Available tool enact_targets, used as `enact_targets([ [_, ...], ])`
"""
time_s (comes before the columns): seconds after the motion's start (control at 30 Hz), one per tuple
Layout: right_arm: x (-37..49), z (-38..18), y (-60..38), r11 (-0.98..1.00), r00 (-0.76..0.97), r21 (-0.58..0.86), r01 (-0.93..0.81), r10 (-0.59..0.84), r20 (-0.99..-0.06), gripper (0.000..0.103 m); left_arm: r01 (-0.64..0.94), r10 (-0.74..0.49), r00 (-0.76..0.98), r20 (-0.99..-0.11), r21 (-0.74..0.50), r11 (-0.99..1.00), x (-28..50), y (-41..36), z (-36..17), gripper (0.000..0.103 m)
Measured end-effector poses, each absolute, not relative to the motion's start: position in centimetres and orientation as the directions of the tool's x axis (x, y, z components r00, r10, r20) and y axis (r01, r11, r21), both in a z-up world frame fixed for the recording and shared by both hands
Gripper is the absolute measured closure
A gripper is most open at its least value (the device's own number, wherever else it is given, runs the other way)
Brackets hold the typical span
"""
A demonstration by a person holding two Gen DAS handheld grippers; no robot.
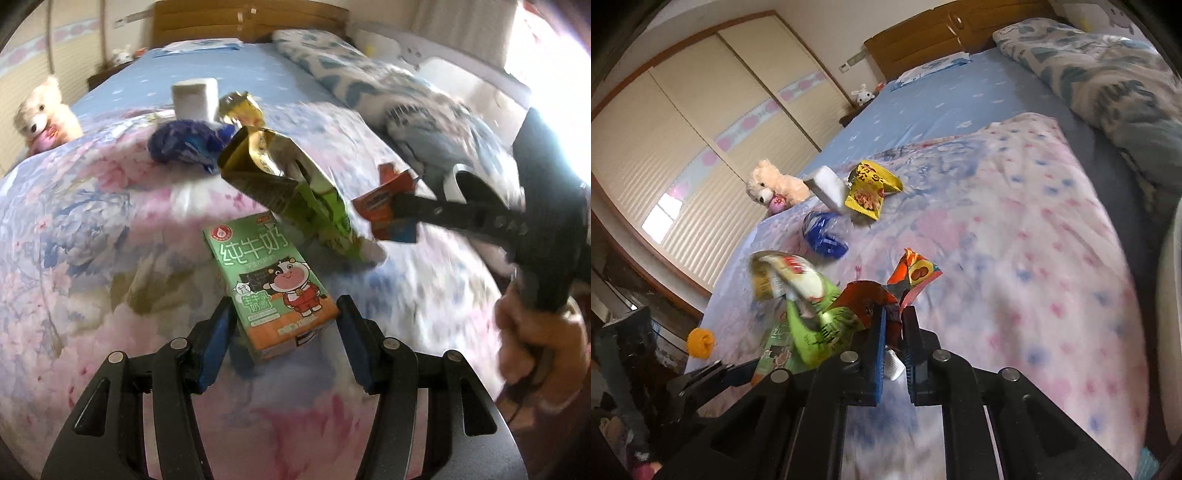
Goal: Collect trash
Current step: 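Grasp the green milk carton with the left tool while the right grasps the orange snack wrapper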
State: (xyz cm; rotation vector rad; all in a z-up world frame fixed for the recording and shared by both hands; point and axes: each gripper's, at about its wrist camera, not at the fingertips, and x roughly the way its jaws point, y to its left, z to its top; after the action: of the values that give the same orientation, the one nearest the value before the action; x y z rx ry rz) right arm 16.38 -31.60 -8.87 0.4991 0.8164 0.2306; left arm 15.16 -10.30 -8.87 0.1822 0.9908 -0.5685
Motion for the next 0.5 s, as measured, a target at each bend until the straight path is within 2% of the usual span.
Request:
enact_targets([
  [0.13,14.3,-8.8,-32.1,0.861,0.679,0.509,0.009,0.369,-0.635,0.094,0.525,-0.334,0.42,-0.844,-0.074,0.848,14.6,-9.5,-9.3,0.046],
  [0.2,13.4,-8.9,-32.4,0.86,0.686,0.509,0.025,0.356,-0.634,0.094,0.492,-0.317,0.423,-0.849,-0.078,0.867,14.7,-9.0,-9.5,0.038],
  [0.37,12.9,-9.5,-32.0,0.87,0.686,0.491,0.045,0.33,-0.648,0.092,0.395,-0.241,0.474,-0.847,-0.04,0.918,14.5,-9.0,-9.8,0.026],
  [0.47,13.1,-9.8,-31.7,0.879,0.694,0.473,0.062,0.302,-0.654,0.085,0.351,-0.204,0.514,-0.833,-0.013,0.936,14.3,-9.1,-9.9,0.027],
  [0.5,13.1,-9.9,-31.8,0.877,0.697,0.476,0.067,0.3,-0.651,0.074,0.346,-0.2,0.518,-0.832,-0.009,0.938,14.2,-9.1,-10.0,0.038],
])
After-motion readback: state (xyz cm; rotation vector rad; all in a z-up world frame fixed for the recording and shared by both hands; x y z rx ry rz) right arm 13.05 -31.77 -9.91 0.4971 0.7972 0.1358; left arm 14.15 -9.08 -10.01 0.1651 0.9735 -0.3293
